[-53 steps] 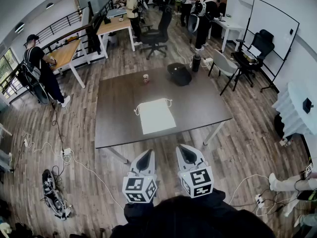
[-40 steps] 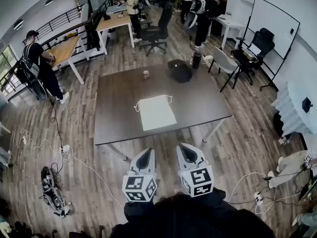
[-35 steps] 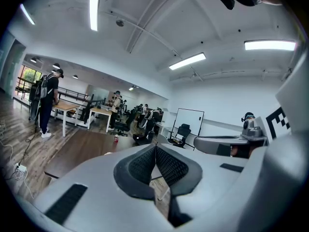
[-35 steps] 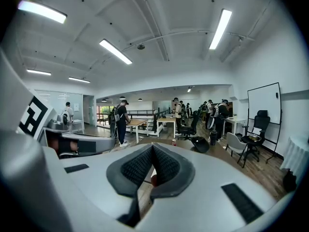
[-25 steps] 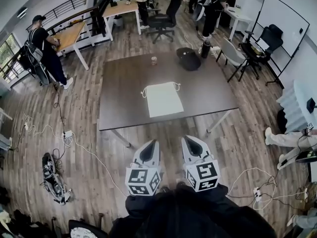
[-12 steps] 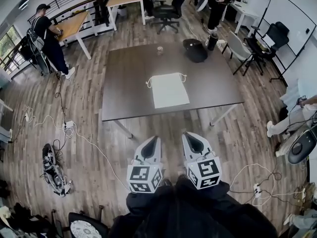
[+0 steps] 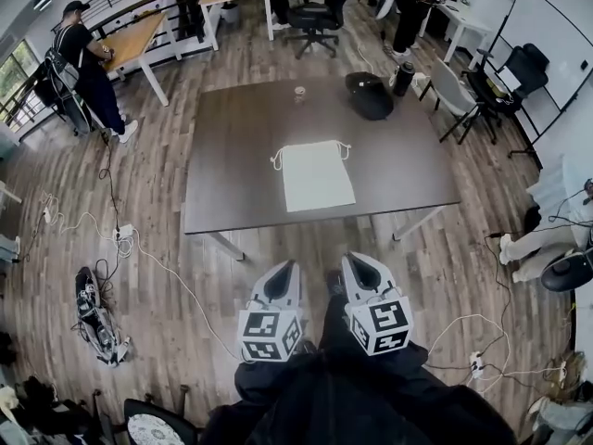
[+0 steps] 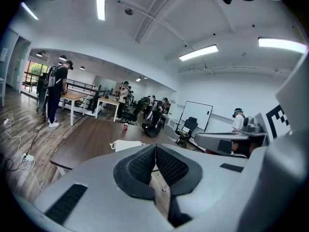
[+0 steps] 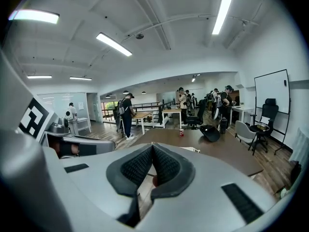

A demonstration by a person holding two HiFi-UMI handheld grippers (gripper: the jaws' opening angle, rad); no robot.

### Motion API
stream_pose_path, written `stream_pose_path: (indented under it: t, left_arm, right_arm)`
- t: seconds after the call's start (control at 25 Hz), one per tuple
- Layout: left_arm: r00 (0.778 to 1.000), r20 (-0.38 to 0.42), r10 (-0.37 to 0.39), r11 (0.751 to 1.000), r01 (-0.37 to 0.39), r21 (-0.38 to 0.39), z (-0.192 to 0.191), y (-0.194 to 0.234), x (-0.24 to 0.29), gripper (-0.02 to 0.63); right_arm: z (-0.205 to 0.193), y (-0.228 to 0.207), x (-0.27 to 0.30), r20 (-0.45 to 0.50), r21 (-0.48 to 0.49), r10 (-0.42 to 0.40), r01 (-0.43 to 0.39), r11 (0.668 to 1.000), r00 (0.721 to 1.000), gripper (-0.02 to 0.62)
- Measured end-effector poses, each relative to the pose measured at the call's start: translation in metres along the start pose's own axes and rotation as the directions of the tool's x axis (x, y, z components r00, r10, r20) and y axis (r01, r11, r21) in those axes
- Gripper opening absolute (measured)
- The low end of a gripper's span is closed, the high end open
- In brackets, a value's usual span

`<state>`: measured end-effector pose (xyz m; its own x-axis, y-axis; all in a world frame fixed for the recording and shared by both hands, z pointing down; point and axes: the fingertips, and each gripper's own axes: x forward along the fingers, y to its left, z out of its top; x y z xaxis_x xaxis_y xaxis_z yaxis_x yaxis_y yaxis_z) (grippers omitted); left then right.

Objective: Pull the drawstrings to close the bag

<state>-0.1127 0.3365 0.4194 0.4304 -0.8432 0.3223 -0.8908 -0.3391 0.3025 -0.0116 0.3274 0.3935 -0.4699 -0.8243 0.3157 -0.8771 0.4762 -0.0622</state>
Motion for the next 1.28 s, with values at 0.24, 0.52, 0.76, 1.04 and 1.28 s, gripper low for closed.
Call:
stream_pose_path:
  t: [0.24,0.52,0.76,1.04,1.28]
  left_arm:
    - [0.998,-0.006,0.055,0.998,-0.055,0.004,0.026,0.024,0.094,0.034]
    - [0.994,-0.023,0.111,0.994,-0.111,-0.016,0.079,0.052,0.226,0.034]
    - [0.984,-0.052,0.171,0.984,-0.173,-0.048,0.095,0.074,0.312,0.034]
    - [0.959,-0.169,0.227,0.966,-0.244,-0.083,0.067,0.13,0.35,0.034]
    - [0.93,-0.285,0.233,0.959,-0.268,-0.092,0.022,0.188,0.378,0.034]
  right_arm:
    - [0.014,-0.066,0.082,-0.004,0.01,0.048,-0.048,0.999,0.999,0.021]
    - [0.053,-0.153,0.185,-0.03,0.012,0.107,-0.106,0.994,0.994,0.021]
    - [0.059,-0.222,0.248,-0.077,0.019,0.141,-0.139,0.99,0.987,0.021]
    - [0.034,-0.256,0.302,-0.173,0.054,0.146,-0.139,0.989,0.974,0.022]
    - [-0.015,-0.278,0.345,-0.285,0.085,0.139,-0.12,0.989,0.948,0.023]
